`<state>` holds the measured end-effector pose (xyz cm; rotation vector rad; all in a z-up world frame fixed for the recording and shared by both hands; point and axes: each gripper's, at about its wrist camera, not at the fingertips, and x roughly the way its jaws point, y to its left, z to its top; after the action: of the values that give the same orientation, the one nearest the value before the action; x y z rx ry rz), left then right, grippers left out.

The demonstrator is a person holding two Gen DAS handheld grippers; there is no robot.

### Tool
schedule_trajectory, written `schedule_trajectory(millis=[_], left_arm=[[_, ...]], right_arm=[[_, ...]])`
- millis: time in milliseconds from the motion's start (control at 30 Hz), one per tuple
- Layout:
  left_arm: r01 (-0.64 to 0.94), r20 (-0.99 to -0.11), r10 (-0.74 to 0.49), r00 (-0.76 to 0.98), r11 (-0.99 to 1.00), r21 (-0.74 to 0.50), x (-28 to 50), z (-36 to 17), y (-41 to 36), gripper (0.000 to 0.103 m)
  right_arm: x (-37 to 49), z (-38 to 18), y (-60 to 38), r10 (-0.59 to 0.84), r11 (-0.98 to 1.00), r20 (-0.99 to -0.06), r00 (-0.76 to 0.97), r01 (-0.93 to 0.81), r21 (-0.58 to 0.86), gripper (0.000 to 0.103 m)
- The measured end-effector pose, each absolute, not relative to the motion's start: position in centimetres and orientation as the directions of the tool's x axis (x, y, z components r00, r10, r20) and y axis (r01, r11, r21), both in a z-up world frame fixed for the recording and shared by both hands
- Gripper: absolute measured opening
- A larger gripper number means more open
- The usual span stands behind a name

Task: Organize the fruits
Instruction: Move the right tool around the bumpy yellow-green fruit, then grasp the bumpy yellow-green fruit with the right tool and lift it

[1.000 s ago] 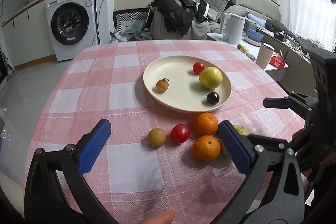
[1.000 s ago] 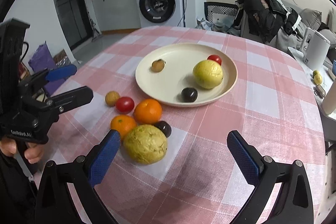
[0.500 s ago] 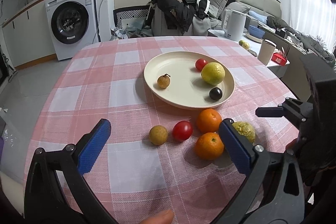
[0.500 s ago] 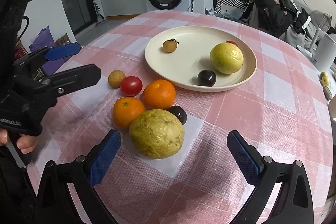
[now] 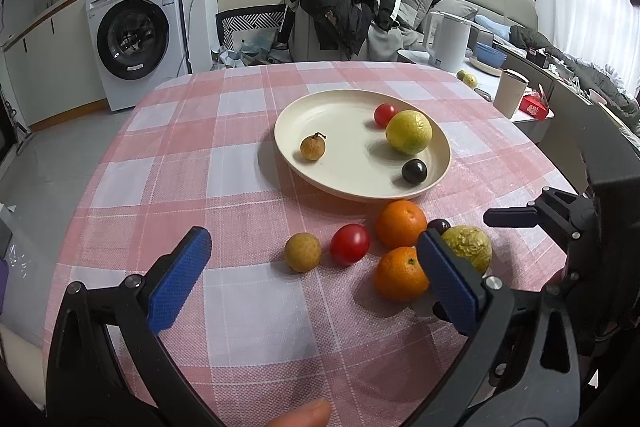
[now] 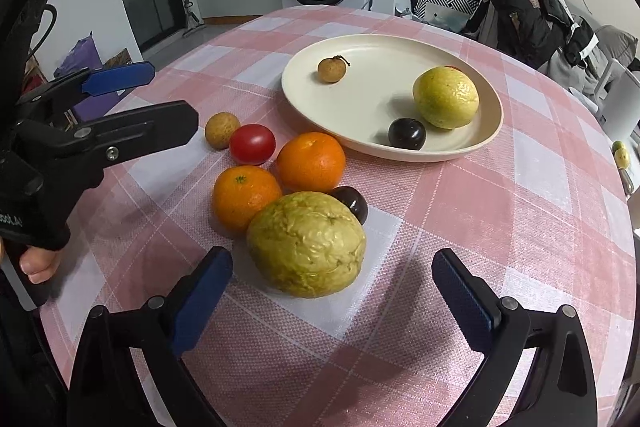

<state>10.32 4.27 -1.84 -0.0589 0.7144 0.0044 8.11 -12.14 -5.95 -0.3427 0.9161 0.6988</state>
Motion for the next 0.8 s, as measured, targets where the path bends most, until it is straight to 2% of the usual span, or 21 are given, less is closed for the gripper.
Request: schedule_trajectory(millis=[100,233,333,733,800], left_arm=[[-0.024,-0.657,-0.014,0.754,0.999,-0.049,10.31,-1.93,4.17,0.102],[-0.021,-0.661,-0.014,0.750,0.999,-0.045,10.33,-2.03,4.01,0.102],[-0.018,-0.661,-0.018,0.750,0.999,-0.047,10.30,-2.01,3.93,0.102],[-0.014,-0.667,-0.019,0.745,0.999,-0.044,10.36,-2.15,3.82,0.102],[-0.013,-0.668,-0.020,0.744,0.999,-0.045,10.37,-2.16,3.80,0.102]], right_arm=[[7.93,-5.88,-12.16,0.400,0.730,-0.816,0.417,-0.683,0.010,0.101],[7.75,-5.79,-12.16,0.413,0.720,-0.816,0.404,-0.694,0.021,0.081],[7.67,-5.75,-12.12,0.430,0.710,-0.812,0.395,-0.703,0.034,0.079],[7.22,-5.56,-12.01,0.467,0.683,-0.806,0.363,-0.727,0.068,0.056],[7.23,-5.53,-12.15,0.475,0.679,-0.805,0.356,-0.730,0.078,0.056]])
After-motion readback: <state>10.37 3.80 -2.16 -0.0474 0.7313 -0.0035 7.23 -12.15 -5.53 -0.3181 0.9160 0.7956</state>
